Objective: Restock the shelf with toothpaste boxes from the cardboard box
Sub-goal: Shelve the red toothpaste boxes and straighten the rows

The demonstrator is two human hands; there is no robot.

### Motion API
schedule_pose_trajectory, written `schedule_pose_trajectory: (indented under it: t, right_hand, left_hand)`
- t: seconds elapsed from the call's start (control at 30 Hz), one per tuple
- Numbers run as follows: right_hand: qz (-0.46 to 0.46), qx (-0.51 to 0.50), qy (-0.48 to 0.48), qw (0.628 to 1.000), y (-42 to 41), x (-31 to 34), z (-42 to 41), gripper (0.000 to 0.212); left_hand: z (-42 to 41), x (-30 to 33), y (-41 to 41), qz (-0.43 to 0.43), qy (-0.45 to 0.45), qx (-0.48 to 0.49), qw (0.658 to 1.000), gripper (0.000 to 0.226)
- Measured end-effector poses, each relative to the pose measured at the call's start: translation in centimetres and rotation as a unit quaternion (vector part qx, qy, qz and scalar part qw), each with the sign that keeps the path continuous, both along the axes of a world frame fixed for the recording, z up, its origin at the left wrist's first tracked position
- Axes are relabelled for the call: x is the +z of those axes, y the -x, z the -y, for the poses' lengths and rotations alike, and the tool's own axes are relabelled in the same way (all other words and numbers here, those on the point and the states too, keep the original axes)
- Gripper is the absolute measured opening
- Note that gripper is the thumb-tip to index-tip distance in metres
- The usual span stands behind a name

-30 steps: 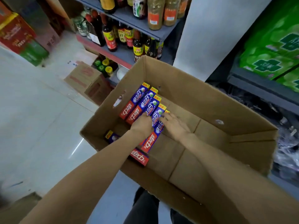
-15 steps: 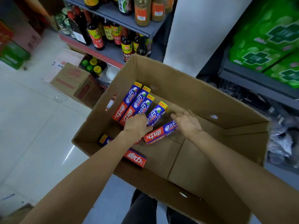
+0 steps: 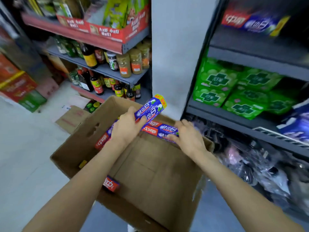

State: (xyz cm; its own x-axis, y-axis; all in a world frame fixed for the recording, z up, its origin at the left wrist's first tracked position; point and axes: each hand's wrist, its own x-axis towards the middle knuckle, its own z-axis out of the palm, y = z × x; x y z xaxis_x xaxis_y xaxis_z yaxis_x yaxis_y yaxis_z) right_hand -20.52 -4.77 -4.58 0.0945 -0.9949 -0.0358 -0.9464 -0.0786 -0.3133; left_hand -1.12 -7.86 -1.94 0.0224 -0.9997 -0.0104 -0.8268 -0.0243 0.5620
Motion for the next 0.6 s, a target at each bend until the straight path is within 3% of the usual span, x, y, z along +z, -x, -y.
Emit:
schedule_pose_trajectory:
  t: [0.27, 0.5, 0.6]
  right_hand:
    - [0.154, -0.097, 0.099, 0.978, 14.8, 9.0, -1.9, 0.037]
    - [0.211, -0.204, 0.174, 0.94, 24.7, 14.6, -0.6, 0.039]
    - [0.228, -0.238, 0.202, 0.922, 27.8, 16.7, 1.1, 0.04]
  left_hand:
    - [-1.6, 7.6, 14.6, -0.099, 0.099, 0.007, 0.99, 0.032]
    - [1.1, 13.2, 23.6, -0.171, 0.158, -0.04, 0.972, 0.035]
    - [4.2, 14.6, 25.7, -0.15, 0.181, -0.037, 0.971, 0.039]
